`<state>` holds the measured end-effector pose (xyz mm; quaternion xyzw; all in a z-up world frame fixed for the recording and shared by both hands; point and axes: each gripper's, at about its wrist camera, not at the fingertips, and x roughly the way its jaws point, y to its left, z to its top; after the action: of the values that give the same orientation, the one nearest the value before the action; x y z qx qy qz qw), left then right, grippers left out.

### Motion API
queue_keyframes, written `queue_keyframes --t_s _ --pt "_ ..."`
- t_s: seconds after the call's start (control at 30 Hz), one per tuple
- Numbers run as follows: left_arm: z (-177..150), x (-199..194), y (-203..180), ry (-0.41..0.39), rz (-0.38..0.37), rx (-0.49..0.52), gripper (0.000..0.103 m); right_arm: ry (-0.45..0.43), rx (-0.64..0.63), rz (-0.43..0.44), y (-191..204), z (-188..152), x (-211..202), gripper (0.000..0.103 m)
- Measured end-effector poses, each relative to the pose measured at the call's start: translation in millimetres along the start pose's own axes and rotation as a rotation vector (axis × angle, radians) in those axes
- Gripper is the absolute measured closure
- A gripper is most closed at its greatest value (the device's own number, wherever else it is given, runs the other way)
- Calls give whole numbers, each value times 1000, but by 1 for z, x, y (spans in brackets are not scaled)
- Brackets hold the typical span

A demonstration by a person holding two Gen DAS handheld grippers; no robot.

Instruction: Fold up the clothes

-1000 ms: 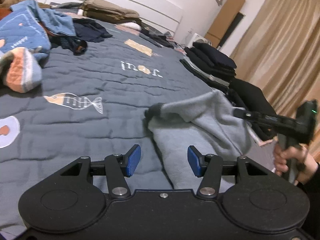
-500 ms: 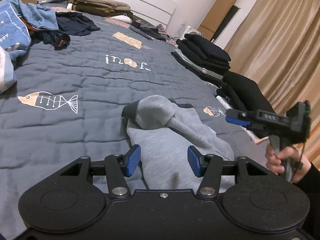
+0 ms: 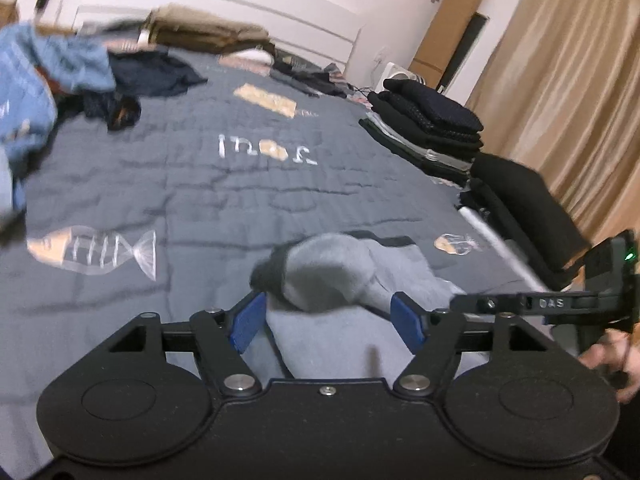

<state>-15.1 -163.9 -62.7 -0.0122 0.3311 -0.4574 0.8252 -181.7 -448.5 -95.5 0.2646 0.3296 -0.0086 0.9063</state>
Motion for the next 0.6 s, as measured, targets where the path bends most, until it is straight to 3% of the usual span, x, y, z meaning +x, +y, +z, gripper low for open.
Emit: queue_keyframes --t_s 0.13,0.2,0.27,0.4,0.57,0.6 --pt "6 15 4 -1 26 10 35 7 13 19 -2 -1 5 53" --pt "8 21 5 0 28 22 35 5 24 32 -4 -2 6 63" --pt "9 26 5 6 28 44 35 2 35 42 -5 -1 6 85" --pt "9 36 8 24 24 90 35 -26 51 57 -7 3 0 93" --pt "10 46 15 50 -49 70 61 -136 84 96 -10 14 -24 97" --pt "11 48 16 53 -59 63 62 -137 87 98 -12 15 -24 97"
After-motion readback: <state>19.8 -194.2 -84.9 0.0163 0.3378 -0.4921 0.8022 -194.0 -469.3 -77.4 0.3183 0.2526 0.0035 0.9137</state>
